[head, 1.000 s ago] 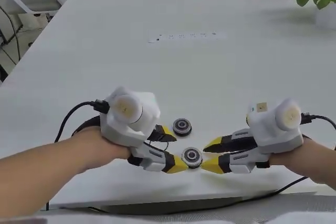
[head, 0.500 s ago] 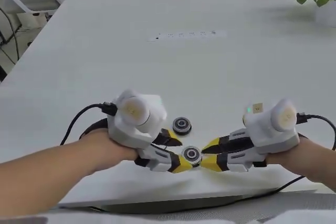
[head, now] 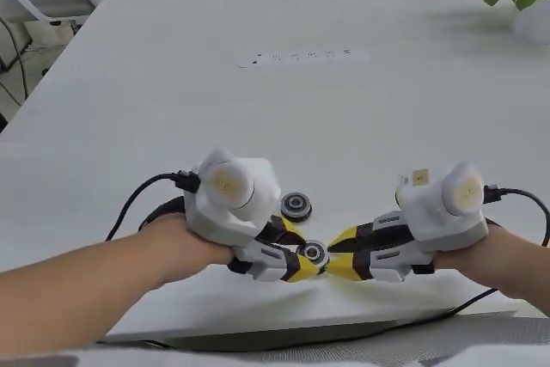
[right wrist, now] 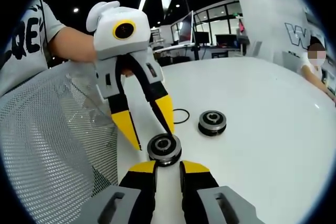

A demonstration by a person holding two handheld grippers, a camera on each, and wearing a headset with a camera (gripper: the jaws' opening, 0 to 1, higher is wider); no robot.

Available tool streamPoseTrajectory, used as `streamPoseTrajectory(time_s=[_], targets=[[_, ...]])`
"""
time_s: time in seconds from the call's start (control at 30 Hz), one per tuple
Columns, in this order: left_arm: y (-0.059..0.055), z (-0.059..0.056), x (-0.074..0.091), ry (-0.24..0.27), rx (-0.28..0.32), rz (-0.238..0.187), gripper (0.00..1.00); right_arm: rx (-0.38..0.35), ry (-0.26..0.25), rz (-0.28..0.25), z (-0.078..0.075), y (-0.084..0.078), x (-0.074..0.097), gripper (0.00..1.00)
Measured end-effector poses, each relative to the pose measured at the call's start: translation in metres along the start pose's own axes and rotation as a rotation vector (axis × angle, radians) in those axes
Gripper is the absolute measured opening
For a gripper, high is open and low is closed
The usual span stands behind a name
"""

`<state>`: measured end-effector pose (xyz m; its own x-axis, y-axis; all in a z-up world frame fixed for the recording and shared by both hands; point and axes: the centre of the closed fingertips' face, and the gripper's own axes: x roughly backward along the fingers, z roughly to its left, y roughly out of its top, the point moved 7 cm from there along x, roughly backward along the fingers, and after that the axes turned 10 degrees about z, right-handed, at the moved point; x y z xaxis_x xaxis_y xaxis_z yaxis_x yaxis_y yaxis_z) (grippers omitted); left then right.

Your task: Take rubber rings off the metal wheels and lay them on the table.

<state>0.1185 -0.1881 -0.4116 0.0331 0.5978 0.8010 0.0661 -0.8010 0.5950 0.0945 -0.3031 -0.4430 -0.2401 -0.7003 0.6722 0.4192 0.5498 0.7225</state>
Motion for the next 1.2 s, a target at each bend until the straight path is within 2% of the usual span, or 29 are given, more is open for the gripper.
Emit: streamPoseTrajectory(time_s=[0.23, 0.43, 0.53, 0.77, 1.2], targets=[[0.0009, 0.0003, -0.0026, 0.012, -0.004, -0.004, 0.13, 0.0, 0.001, -0.001, 0.0002, 0.0, 0.0003, 0.14], [0.0007, 0.0012, -0.0047, 0.057, -0.038, -0.013, 0.08, 0.003, -0.001, -0.001, 0.0002, 0.0001, 0.0002, 0.14], [0.0005, -0.0002, -0.0049, 0.073, -0.056, -0.016, 0.07, 0.007, 0.004, 0.001, 0.0014, 0.0002, -0.0007, 0.12], [-0.001, -0.0002, -0.0053, 0.089, -0.046, -0.033, 0.07, 0.013, 0.003, 0.014, 0.0022, 0.001, -0.0018, 0.12], [-0.0015, -0.0022, -0.0055, 0.117, -0.048, -0.036, 0.07, -0.054, -0.003, 0.031, 0.0014, 0.0, -0.0016, 0.04]])
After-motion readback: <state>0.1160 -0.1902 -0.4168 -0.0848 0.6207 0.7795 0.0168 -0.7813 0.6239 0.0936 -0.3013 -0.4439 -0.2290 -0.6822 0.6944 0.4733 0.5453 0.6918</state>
